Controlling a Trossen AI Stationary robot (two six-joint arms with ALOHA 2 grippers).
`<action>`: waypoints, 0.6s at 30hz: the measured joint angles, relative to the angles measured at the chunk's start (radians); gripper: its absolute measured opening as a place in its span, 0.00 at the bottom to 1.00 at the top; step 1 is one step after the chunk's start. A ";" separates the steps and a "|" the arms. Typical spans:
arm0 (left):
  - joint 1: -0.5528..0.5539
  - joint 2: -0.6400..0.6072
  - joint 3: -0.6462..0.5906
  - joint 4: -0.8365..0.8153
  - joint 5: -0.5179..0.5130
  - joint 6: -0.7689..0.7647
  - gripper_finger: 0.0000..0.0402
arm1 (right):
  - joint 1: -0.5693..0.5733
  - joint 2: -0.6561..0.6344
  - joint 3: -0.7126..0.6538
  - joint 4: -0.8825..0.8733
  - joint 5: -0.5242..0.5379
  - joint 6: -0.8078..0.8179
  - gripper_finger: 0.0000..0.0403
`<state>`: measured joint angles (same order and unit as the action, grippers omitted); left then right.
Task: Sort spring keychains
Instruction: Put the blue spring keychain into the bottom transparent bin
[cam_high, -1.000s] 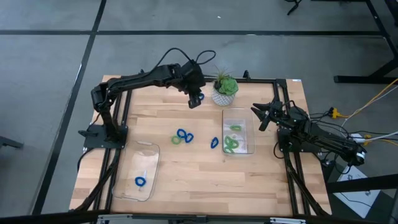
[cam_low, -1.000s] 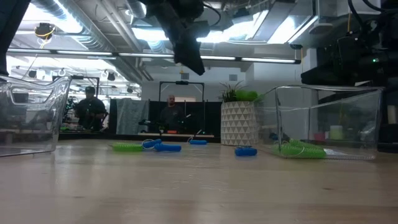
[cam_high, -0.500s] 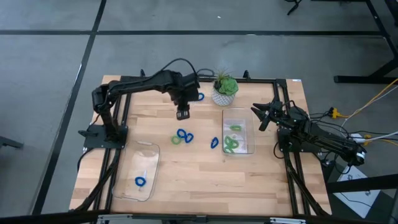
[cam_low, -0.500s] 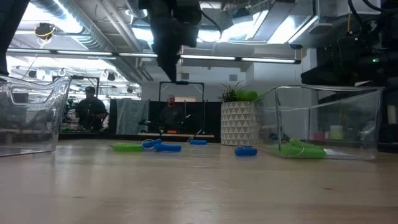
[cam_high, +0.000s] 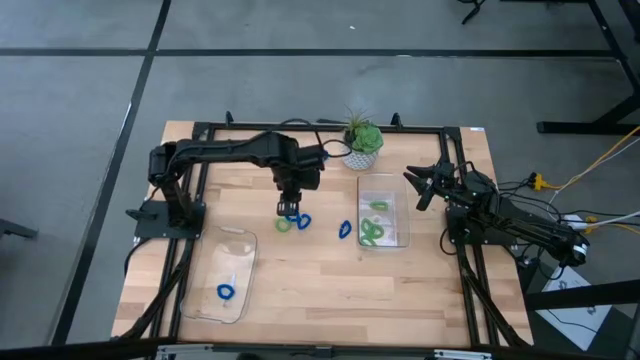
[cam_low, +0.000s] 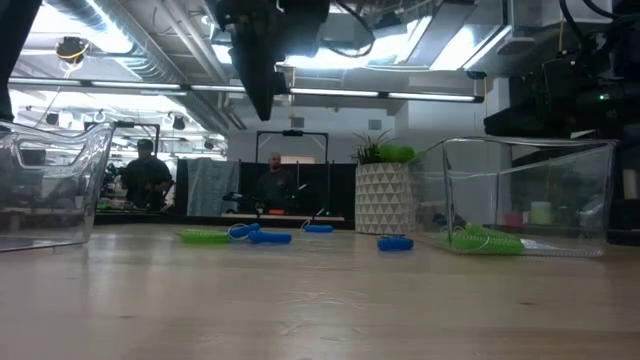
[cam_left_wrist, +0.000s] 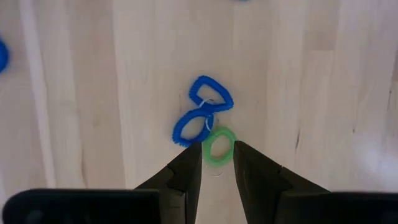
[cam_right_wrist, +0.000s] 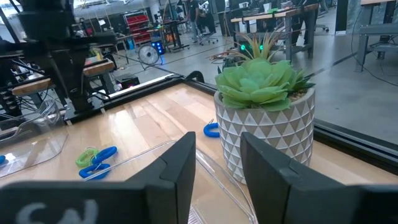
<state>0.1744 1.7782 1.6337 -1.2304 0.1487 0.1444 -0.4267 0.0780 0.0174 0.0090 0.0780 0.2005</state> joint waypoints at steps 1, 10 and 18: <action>-0.007 0.000 0.000 0.000 0.000 0.000 0.22 | 0.000 0.000 0.000 0.000 0.000 0.000 0.31; -0.049 0.000 -0.029 0.029 0.000 0.000 0.23 | 0.000 0.000 0.000 0.000 0.000 0.000 0.31; -0.050 0.001 -0.176 0.180 -0.002 0.000 0.22 | 0.000 0.000 0.000 0.000 0.000 0.000 0.31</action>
<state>0.1246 1.7794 1.4579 -1.0508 0.1463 0.1444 -0.4271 0.0780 0.0174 0.0090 0.0780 0.2005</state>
